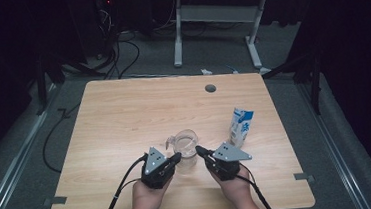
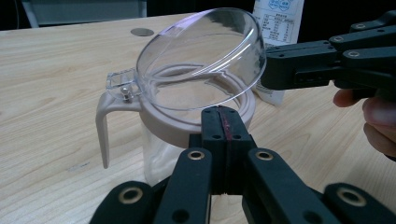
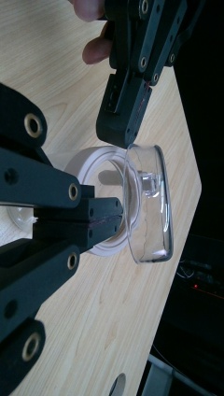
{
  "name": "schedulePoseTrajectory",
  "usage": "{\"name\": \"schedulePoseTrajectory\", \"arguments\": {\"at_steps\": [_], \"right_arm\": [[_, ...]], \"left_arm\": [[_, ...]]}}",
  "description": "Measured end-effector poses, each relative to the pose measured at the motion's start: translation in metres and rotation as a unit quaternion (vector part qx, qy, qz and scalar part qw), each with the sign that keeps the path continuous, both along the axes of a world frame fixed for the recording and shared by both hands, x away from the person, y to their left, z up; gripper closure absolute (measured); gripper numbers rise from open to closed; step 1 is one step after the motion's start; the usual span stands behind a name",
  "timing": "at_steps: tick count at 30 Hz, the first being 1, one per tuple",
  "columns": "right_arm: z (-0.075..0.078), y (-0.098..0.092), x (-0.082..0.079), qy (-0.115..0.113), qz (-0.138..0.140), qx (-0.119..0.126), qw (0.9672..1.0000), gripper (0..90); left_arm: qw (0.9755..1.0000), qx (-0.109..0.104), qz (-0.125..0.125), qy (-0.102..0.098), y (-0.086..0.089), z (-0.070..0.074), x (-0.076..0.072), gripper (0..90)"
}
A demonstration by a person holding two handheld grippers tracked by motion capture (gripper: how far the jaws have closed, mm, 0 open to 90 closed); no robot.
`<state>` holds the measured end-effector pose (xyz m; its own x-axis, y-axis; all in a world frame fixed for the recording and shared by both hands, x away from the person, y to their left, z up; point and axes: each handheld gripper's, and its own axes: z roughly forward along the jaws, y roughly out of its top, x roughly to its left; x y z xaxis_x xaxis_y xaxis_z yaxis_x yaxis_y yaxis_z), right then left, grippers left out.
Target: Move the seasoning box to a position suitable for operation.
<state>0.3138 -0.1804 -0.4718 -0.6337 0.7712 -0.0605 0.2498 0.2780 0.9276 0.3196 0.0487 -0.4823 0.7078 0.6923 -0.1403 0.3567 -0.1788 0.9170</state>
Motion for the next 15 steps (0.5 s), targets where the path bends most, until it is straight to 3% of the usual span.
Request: {"name": "schedulePoseTrajectory", "arguments": {"at_steps": [15], "right_arm": [[-0.0072,0.0037,0.0048,0.01,0.002,-0.001,0.9999,89.8]], "left_arm": [[0.9996,-0.013,0.014,-0.018,0.0029,0.0103,0.0035,89.9]]}}
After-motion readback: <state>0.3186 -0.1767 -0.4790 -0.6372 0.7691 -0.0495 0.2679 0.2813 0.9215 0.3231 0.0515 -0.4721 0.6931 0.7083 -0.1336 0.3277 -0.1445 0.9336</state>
